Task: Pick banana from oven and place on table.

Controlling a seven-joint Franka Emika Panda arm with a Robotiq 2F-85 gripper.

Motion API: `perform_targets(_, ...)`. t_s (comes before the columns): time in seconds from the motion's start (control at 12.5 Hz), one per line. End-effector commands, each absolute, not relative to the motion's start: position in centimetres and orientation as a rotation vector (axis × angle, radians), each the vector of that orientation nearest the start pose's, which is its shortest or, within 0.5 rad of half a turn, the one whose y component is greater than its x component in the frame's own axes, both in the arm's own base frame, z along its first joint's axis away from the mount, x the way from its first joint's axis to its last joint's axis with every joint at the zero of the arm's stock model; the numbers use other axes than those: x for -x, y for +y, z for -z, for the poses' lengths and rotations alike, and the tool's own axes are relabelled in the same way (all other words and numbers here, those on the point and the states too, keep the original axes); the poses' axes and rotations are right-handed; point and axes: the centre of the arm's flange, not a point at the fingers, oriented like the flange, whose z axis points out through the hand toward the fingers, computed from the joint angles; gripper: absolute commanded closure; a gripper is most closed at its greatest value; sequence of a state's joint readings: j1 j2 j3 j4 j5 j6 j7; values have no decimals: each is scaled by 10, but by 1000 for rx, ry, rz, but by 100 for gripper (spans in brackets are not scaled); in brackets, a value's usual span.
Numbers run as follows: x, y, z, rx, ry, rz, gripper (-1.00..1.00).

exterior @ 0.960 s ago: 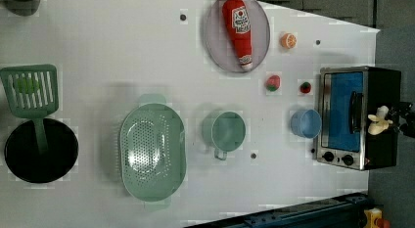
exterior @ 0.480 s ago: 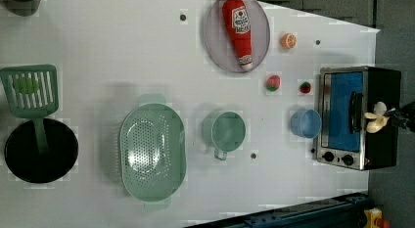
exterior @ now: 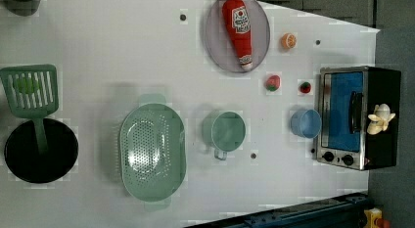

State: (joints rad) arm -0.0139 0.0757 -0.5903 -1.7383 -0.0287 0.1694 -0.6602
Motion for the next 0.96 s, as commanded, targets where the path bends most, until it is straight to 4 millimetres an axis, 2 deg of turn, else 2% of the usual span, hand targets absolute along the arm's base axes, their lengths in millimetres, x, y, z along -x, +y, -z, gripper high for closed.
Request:
perform_targets(0.08, -514, -189, -601, 2955, 1177, -43, 45)
perform_targets(0.16, -520, -150, -609, 2931, 1228, -31, 45)
perform_targets(0.32, -534, -82, -611, 2894, 1314, -12, 45)
perform_targets(0.48, -541, -26, -597, 2872, 1392, -42, 45)
perform_targets(0.56, -542, -4, -584, 2868, 1430, -70, 45)
perform_targets(0.72, -544, 21, -553, 2869, 1452, -83, 45)
perform_targets(0.8, -547, 24, -535, 2868, 1442, -68, 45)
perform_targets(0.96, -547, 14, -492, 2854, 1460, -61, 45)
